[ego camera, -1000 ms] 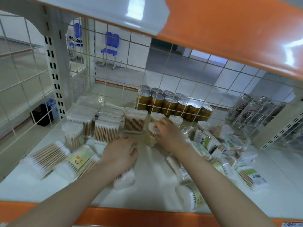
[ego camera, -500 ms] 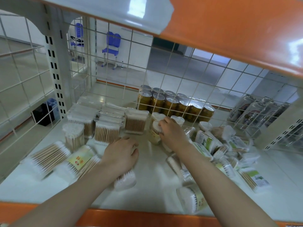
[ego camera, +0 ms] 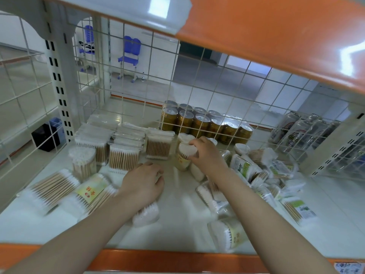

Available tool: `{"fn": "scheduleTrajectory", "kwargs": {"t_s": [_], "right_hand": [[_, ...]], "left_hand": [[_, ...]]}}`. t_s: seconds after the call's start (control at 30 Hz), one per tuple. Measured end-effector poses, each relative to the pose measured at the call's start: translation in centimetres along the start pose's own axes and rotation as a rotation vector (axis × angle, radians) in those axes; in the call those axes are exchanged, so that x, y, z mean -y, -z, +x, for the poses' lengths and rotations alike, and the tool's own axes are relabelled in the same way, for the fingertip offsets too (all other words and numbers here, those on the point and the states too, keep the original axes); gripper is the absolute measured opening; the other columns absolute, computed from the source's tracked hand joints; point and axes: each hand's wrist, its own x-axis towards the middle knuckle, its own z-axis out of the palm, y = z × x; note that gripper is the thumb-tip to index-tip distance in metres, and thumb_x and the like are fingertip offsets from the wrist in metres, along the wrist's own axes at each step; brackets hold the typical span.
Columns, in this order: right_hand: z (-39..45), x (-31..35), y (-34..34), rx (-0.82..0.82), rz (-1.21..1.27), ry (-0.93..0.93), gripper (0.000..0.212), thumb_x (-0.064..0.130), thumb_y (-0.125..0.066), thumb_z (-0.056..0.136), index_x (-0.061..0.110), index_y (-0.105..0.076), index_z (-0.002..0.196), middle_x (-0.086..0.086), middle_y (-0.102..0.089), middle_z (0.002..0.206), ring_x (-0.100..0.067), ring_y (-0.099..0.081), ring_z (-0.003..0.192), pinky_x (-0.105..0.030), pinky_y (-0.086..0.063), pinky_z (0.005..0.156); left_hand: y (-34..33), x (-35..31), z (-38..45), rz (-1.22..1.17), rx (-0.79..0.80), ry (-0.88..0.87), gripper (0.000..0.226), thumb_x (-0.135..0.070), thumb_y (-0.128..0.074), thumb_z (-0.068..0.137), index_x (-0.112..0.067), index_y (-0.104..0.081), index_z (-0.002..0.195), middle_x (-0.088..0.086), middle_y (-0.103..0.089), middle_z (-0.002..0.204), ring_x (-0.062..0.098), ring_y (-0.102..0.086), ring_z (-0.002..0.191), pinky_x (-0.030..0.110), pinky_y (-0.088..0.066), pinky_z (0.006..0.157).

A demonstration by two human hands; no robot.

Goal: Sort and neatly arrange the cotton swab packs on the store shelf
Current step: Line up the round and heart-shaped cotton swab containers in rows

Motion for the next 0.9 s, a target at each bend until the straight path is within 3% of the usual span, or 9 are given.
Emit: {"fn": "scheduleTrajectory", "kwargs": {"t_s": [0.17, 0.43, 0.57, 0.73, 0.9], "right_hand": [[-0.8, -1.5, 1.7, -0.036, 0.017, -0.075, 0.031, 0.021, -0.056, 0.089, 0.019, -0.055, 0.120, 0.000, -0.051, 0.118, -0.011, -0.048, 0.095, -0.023, -0.040, 0.078], [-4.1, -3.4, 3.1, -0.005, 0.032, -0.159, 0.034, 0.025, -0.057, 0.090, 0.015, -0.056, 0.122, -0.003, -0.056, 0.115, -0.015, -0.052, 0.095, -0.023, -0.037, 0.075], [-5.8, -3.2, 3.4, -0.060, 0.074, -0.126, 0.031, 0.023, -0.057, 0.089, 0.014, -0.058, 0.119, 0.005, -0.048, 0.099, -0.009, -0.043, 0.089, -0.019, -0.027, 0.069], [-7.3, -3.2, 3.0, -0.014, 0.062, -0.198, 0.051, 0.032, -0.061, 0.085, 0.015, -0.048, 0.132, -0.009, -0.050, 0.129, -0.023, -0.048, 0.115, -0.027, -0.037, 0.088], [-9.5, -2.3, 3.2, 0.037, 0.078, -0.250, 0.063, 0.033, -0.066, 0.082, 0.013, -0.041, 0.137, -0.012, -0.044, 0.131, -0.027, -0.043, 0.118, -0.030, -0.036, 0.094]], "left_hand": [[0.0, -1.2, -0.3, -0.005, 0.036, -0.025, 0.034, -0.030, -0.044, 0.092, -0.024, -0.052, 0.125, -0.005, -0.055, 0.120, 0.017, -0.051, 0.109, 0.029, -0.045, 0.086], [-0.2, -3.1, -1.0, 0.027, 0.162, -0.089, 0.039, -0.030, -0.044, 0.092, -0.023, -0.044, 0.131, -0.002, -0.049, 0.128, 0.020, -0.046, 0.116, 0.031, -0.042, 0.091], [-0.4, -4.0, -1.4, 0.042, 0.200, -0.116, 0.039, -0.030, -0.045, 0.092, -0.023, -0.046, 0.130, 0.000, -0.046, 0.130, 0.021, -0.044, 0.118, 0.031, -0.040, 0.094], [-0.4, -5.2, -2.2, 0.116, 0.201, -0.140, 0.038, -0.033, -0.043, 0.092, -0.027, -0.045, 0.130, -0.001, -0.043, 0.132, 0.020, -0.040, 0.122, 0.031, -0.035, 0.095], [-0.5, -5.6, -2.9, 0.191, 0.199, -0.138, 0.038, -0.033, -0.042, 0.093, -0.027, -0.045, 0.130, -0.001, -0.042, 0.133, 0.021, -0.039, 0.122, 0.031, -0.034, 0.093]]}}
